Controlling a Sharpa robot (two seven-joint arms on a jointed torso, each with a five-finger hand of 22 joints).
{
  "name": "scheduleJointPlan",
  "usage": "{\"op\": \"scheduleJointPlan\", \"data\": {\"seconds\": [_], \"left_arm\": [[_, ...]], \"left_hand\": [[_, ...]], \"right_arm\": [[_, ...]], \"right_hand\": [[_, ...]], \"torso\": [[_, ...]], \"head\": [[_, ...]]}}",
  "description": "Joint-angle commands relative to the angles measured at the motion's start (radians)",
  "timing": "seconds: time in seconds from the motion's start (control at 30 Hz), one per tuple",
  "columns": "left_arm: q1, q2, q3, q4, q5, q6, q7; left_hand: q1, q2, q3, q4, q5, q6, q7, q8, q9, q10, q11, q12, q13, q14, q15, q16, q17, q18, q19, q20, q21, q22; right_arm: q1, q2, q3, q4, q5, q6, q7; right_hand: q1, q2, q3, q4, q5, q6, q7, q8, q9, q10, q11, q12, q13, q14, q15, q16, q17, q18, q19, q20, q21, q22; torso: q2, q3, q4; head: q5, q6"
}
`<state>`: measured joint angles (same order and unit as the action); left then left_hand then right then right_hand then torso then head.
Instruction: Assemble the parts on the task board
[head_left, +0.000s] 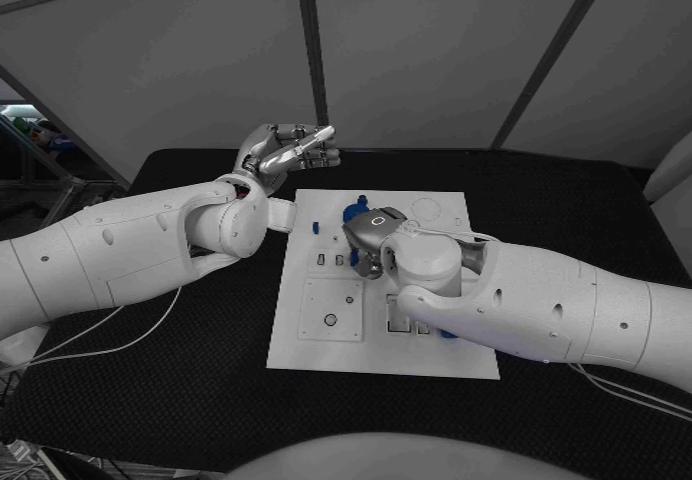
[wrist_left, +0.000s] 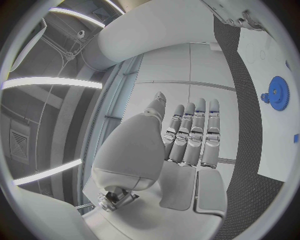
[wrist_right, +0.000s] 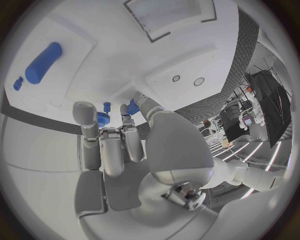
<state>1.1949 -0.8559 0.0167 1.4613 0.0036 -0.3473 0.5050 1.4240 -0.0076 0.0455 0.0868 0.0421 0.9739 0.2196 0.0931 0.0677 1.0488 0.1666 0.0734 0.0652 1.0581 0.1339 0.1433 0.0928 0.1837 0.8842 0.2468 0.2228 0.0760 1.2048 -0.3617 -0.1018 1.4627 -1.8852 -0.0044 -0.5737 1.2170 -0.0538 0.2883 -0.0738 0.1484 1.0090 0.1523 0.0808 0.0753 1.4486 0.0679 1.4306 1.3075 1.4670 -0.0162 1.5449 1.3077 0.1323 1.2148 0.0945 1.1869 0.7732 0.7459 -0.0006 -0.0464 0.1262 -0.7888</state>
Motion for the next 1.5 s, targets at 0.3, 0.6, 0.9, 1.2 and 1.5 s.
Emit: {"op": "scheduleJointPlan", "data": {"seconds": [0.3, 0.6, 0.9, 1.2, 1.5], "left_arm": [[0.001, 0.001, 0.001, 0.000, -0.002, 0.008, 0.001], [0.001, 0.001, 0.001, 0.000, -0.002, 0.008, 0.001], [0.000, 0.001, 0.001, 0.000, -0.002, 0.008, 0.001], [0.000, 0.001, 0.001, 0.000, -0.002, 0.008, 0.001], [-0.001, 0.001, 0.001, -0.001, -0.002, 0.008, 0.001]], "left_hand": [[-0.003, 0.008, 0.000, -0.005, 0.005, 0.008, -0.002, -0.006, -0.001, 0.007, 0.003, -0.003, 0.000, 0.006, -0.002, -0.003, -0.002, 0.000, 0.007, 0.000, -0.006, -0.001], [-0.002, 0.009, 0.001, -0.008, 0.005, 0.008, -0.001, -0.008, -0.001, 0.006, 0.003, -0.005, -0.001, 0.007, -0.002, -0.005, -0.002, 0.000, 0.008, -0.001, -0.007, -0.002], [-0.002, 0.009, 0.001, -0.008, 0.005, 0.008, -0.001, -0.008, -0.001, 0.006, 0.004, -0.005, -0.001, 0.007, -0.002, -0.005, -0.002, 0.000, 0.008, -0.001, -0.007, -0.002], [-0.002, 0.009, 0.001, -0.008, 0.005, 0.008, -0.001, -0.008, -0.001, 0.006, 0.004, -0.005, -0.001, 0.007, -0.002, -0.005, -0.002, 0.000, 0.008, -0.001, -0.007, -0.002], [-0.002, 0.009, 0.001, -0.009, 0.005, 0.008, -0.001, -0.009, -0.001, 0.006, 0.004, -0.005, -0.001, 0.007, -0.002, -0.005, -0.002, 0.000, 0.008, -0.001, -0.007, -0.002]], "right_arm": [[0.001, 0.001, 0.000, -0.001, -0.001, -0.010, 0.011], [0.001, 0.002, 0.000, -0.002, 0.001, -0.011, 0.012], [0.001, 0.003, 0.000, -0.004, 0.003, -0.014, 0.013], [0.001, 0.003, 0.000, -0.004, 0.006, -0.015, 0.013], [0.001, 0.000, 0.000, -0.002, 0.009, -0.016, 0.013]], "right_hand": [[-0.005, -0.007, -0.002, 0.007, -0.002, -0.014, 0.001, -0.007, -0.002, -0.009, -0.001, -0.007, 0.075, 0.084, 0.008, -0.007, 0.188, 0.006, -0.007, 0.002, -0.009, -0.007], [-0.007, -0.009, -0.003, 0.009, -0.004, -0.020, 0.002, -0.009, -0.003, -0.014, 0.000, -0.011, 0.070, 0.083, 0.009, -0.009, 0.183, 0.007, -0.010, 0.003, -0.014, -0.014], [-0.007, -0.016, -0.005, 0.012, -0.010, -0.047, 0.005, -0.016, -0.005, -0.023, 0.003, -0.021, 0.058, 0.081, 0.012, -0.013, 0.175, 0.009, -0.015, 0.006, -0.023, -0.026], [-0.004, -0.025, -0.009, 0.019, -0.015, -0.094, 0.011, -0.017, -0.007, -0.034, 0.008, -0.030, 0.045, 0.079, 0.016, -0.018, 0.168, 0.011, -0.019, 0.010, -0.033, -0.040], [-0.004, -0.025, -0.009, 0.020, -0.016, -0.096, 0.011, -0.017, -0.007, -0.036, 0.008, -0.033, 0.042, 0.078, 0.016, -0.019, 0.165, 0.012, -0.021, 0.010, -0.036, -0.044]], "torso": [[0.000, 0.0004, -0.0001], [0.000, 0.0000, 0.0002], [0.000, -0.0001, -0.0003], [0.000, -0.0002, -0.0002], [0.000, 0.0002, -0.0006]], "head": [[-0.001, -0.001], [0.001, -0.002], [0.002, -0.003], [0.001, -0.003], [0.001, -0.004]]}}
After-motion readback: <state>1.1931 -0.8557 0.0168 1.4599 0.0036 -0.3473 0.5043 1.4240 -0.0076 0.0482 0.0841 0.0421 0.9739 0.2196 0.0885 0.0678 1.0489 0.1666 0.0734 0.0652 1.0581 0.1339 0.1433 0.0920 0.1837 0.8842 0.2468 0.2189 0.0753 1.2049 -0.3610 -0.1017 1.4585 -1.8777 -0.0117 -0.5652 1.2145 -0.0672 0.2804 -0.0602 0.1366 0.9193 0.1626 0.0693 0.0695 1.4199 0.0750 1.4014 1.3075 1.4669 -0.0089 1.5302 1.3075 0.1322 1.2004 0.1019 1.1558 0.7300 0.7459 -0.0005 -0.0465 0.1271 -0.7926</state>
